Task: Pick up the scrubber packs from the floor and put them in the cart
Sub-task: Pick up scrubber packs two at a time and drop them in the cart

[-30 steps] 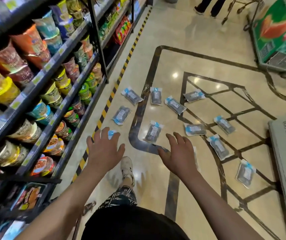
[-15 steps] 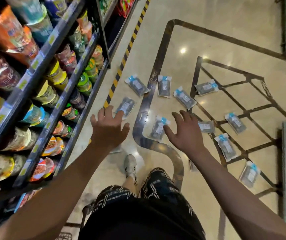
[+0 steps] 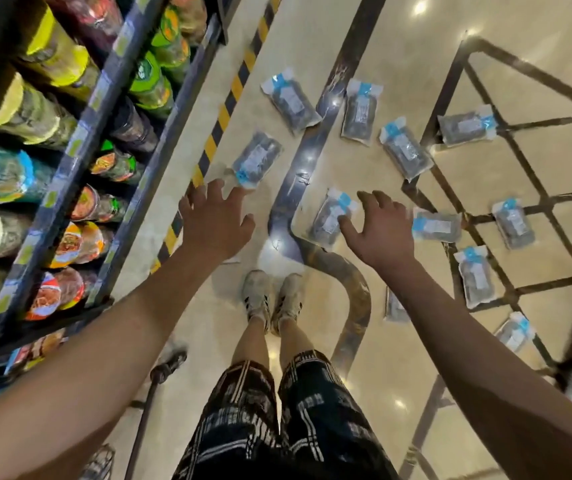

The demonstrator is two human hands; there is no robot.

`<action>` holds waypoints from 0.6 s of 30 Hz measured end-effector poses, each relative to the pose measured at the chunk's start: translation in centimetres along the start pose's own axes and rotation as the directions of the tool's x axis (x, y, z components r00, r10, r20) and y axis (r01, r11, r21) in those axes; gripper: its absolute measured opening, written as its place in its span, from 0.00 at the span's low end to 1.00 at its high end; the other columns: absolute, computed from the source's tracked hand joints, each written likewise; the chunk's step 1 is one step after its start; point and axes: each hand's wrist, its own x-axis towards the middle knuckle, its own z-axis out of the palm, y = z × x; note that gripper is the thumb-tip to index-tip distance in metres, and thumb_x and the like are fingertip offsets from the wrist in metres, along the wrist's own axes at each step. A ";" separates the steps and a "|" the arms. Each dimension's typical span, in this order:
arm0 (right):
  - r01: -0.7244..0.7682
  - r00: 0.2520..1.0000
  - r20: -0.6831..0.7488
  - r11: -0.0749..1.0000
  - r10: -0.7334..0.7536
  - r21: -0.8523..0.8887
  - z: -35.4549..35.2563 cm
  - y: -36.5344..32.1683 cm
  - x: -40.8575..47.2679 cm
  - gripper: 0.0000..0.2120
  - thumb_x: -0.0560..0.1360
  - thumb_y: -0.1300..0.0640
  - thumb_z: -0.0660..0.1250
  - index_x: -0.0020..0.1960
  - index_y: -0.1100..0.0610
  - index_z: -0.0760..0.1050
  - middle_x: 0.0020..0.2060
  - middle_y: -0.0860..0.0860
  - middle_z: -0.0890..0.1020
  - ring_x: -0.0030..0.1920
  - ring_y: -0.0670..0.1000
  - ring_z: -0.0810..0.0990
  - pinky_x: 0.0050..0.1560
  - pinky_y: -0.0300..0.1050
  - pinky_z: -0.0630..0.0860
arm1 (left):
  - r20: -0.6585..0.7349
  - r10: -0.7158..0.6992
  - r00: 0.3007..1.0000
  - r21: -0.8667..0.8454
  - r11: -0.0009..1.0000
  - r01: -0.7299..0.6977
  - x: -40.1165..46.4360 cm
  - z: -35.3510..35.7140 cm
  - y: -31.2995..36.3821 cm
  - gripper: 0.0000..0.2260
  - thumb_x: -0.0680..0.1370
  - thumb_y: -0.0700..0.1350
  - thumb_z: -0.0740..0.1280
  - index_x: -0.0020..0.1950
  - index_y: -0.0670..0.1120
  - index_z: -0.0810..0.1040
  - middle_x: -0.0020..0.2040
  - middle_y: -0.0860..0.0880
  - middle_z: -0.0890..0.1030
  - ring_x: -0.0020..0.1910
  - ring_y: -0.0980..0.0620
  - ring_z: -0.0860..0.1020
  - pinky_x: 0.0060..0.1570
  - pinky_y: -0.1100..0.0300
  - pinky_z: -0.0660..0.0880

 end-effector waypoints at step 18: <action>-0.446 0.853 0.380 0.878 0.358 0.174 43.1 12.2 15.9 0.28 0.78 0.39 0.66 0.69 0.58 0.71 0.63 0.62 0.80 0.63 0.67 0.79 0.60 0.58 0.76 | 0.386 -0.382 0.839 -0.405 0.747 0.527 21.2 43.0 -11.0 0.29 0.75 0.55 0.69 0.72 0.42 0.71 0.66 0.31 0.74 0.61 0.31 0.78 0.63 0.43 0.75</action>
